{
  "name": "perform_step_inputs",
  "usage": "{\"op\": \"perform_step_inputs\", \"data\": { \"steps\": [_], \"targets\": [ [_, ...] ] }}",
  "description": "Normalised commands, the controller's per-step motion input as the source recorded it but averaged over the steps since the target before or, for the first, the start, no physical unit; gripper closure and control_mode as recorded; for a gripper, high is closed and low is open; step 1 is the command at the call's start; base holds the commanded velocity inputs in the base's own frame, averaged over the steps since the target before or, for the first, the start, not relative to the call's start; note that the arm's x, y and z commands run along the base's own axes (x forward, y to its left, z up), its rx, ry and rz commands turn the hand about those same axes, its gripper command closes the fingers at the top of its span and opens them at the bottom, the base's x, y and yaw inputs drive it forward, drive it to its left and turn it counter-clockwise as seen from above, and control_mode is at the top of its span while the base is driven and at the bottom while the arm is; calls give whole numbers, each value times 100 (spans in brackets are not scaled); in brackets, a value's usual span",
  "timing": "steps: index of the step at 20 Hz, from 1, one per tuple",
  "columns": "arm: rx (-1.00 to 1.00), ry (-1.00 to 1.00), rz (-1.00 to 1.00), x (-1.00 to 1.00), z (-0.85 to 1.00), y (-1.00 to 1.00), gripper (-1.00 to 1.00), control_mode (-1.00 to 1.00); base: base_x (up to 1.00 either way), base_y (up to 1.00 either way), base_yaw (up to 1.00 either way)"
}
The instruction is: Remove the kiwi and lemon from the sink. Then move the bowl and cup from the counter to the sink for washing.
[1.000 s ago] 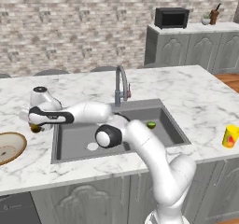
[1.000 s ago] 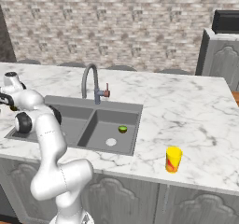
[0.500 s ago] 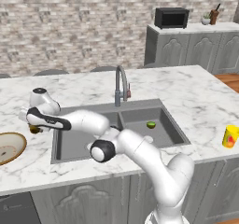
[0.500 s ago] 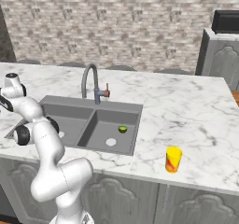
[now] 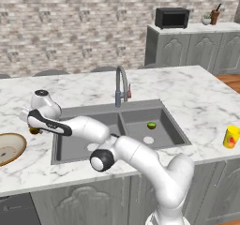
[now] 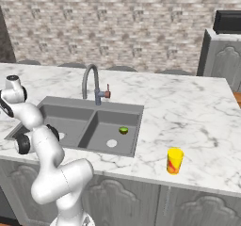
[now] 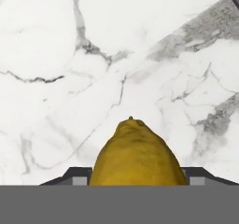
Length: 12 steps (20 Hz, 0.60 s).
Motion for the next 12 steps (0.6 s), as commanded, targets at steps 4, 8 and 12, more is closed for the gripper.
{"op": "perform_step_inputs", "data": {
  "steps": [4,8,12],
  "targets": [
    [-7,11,-1,9,-5,7,-100,-100,0,0,0],
    [-8,11,0,6,0,5,-100,-100,0,0,0],
    [-9,6,0,4,6,1,-100,-100,0,0,0]
  ]
}}
